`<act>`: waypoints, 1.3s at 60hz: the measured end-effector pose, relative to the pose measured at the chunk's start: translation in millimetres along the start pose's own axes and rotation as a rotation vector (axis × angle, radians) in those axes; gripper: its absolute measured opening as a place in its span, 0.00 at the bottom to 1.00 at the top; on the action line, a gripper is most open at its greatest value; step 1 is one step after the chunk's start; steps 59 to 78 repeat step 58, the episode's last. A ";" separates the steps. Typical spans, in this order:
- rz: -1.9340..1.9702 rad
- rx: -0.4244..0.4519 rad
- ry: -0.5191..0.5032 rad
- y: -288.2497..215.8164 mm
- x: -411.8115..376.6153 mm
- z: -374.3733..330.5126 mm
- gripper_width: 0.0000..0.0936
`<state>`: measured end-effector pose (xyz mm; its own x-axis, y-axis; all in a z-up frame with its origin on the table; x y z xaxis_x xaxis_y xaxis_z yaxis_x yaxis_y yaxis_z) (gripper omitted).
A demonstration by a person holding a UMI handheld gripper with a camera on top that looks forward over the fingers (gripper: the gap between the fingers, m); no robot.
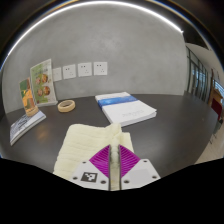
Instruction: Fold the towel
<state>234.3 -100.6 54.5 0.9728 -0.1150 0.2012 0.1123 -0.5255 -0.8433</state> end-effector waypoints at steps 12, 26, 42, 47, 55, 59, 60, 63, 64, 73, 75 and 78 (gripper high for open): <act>-0.054 0.040 0.119 -7.7 -0.5 -64.8 0.90; -0.064 0.113 0.038 0.6 -91.5 -186.2 0.89; -0.145 0.173 -0.107 18.5 -232.9 -302.2 0.89; -0.196 0.182 -0.119 21.5 -254.6 -326.6 0.89; -0.211 0.201 -0.116 20.1 -268.5 -348.0 0.89; -0.195 0.203 -0.114 22.7 -268.7 -347.3 0.89; -0.195 0.203 -0.114 22.7 -268.7 -347.3 0.89; -0.195 0.203 -0.114 22.7 -268.7 -347.3 0.89; -0.195 0.203 -0.114 22.7 -268.7 -347.3 0.89; -0.195 0.203 -0.114 22.7 -268.7 -347.3 0.89; -0.195 0.203 -0.114 22.7 -268.7 -347.3 0.89; -0.195 0.203 -0.114 22.7 -268.7 -347.3 0.89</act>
Point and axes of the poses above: the point between the fingertips, and its own axes, seen from behind it with the camera up: x to the right, y down, z forward, the way the camera looks, the point moved 7 cm from there along -z, backward, against the way the camera looks, and after that the axes turned 13 degrees about -z, right-handed, at the moved point
